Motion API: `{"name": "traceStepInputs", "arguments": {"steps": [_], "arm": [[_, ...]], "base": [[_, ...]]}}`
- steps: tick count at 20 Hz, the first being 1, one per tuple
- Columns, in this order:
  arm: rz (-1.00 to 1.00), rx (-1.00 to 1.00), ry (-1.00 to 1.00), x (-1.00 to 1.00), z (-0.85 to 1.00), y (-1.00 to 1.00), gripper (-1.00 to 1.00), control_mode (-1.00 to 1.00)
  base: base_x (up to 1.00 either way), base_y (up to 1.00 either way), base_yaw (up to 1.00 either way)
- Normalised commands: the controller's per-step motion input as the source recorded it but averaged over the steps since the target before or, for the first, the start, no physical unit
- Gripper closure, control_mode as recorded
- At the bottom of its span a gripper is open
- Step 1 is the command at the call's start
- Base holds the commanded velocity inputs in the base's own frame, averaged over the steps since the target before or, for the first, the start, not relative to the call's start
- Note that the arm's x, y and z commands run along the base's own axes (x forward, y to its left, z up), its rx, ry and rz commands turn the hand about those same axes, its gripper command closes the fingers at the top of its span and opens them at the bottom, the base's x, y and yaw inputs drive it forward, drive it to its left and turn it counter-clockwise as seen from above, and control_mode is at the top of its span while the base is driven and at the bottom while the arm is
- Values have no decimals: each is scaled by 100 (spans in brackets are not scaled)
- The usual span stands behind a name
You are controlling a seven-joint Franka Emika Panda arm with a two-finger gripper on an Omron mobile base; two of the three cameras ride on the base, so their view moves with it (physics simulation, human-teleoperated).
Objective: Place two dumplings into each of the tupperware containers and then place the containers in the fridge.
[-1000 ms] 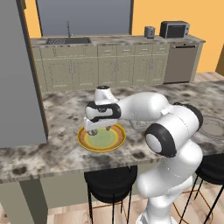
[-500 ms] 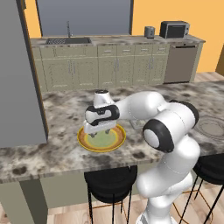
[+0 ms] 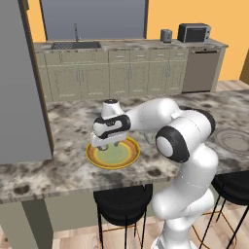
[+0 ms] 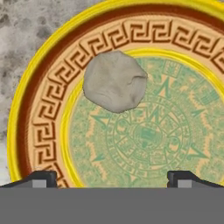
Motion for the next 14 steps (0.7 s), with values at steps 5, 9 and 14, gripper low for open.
{"name": "traceStepInputs", "arguments": {"steps": [5,9,14], "arm": [[0,0,0,12,-1,8,-100,-100],[0,0,0,2,-11,0,-100,-100],[0,0,0,20,-23,0,-100,-100]], "base": [[0,0,0],[0,0,0],[0,0,0]]}}
